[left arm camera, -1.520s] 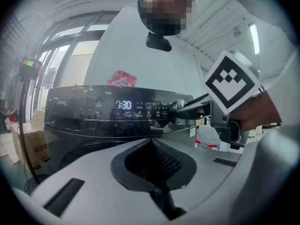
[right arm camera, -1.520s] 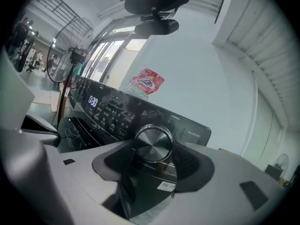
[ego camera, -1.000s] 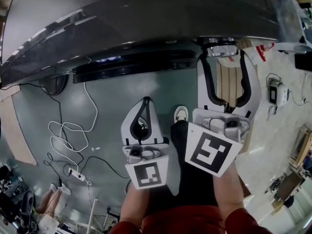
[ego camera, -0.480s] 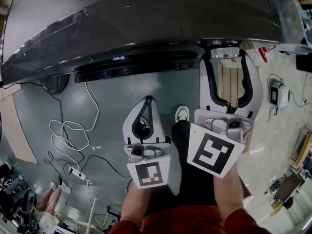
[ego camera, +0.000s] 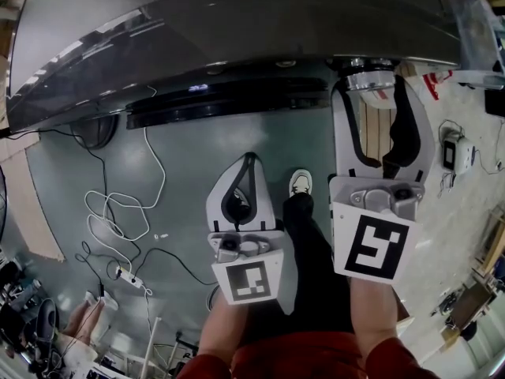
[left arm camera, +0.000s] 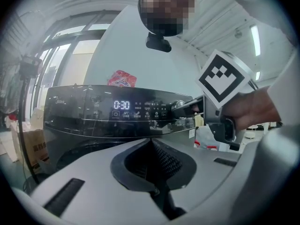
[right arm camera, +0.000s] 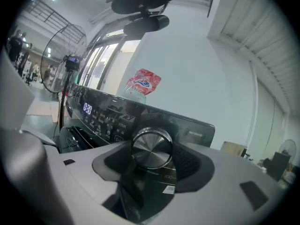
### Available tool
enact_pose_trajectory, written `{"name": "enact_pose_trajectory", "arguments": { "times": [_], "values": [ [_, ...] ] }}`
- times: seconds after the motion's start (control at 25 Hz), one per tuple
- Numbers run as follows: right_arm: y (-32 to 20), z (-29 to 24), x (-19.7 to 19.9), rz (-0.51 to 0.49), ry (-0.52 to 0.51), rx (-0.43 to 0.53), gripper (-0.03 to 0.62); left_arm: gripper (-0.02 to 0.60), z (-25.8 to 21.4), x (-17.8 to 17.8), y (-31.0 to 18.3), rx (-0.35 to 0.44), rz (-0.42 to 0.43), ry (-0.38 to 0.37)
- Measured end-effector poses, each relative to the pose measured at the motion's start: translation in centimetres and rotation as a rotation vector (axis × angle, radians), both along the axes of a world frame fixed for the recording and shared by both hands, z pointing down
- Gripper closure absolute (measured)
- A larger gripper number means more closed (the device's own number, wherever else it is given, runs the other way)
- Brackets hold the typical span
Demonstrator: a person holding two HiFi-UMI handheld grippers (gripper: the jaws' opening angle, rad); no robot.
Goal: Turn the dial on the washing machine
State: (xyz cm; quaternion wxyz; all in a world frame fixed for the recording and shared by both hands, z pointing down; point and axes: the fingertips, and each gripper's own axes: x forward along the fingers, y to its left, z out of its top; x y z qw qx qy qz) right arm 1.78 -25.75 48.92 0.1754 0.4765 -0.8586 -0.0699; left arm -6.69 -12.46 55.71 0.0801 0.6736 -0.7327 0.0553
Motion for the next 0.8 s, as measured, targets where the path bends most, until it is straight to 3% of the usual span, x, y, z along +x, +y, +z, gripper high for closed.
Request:
{"name": "enact_pose_trajectory", "arguments": {
  "times": [0.28, 0.8],
  "values": [
    [-0.1, -0.1, 0.4, -0.004, -0.182, -0.112, 0.318, 0.572, -0.6, 0.3, 0.1, 0.009, 0.005, -0.013],
    [-0.1, 0.0, 0.4, 0.003, -0.208, -0.123, 0.318, 0.572, -1.1, 0.0, -0.3, 0.021, 0.002, -0.011]
  ]
}}
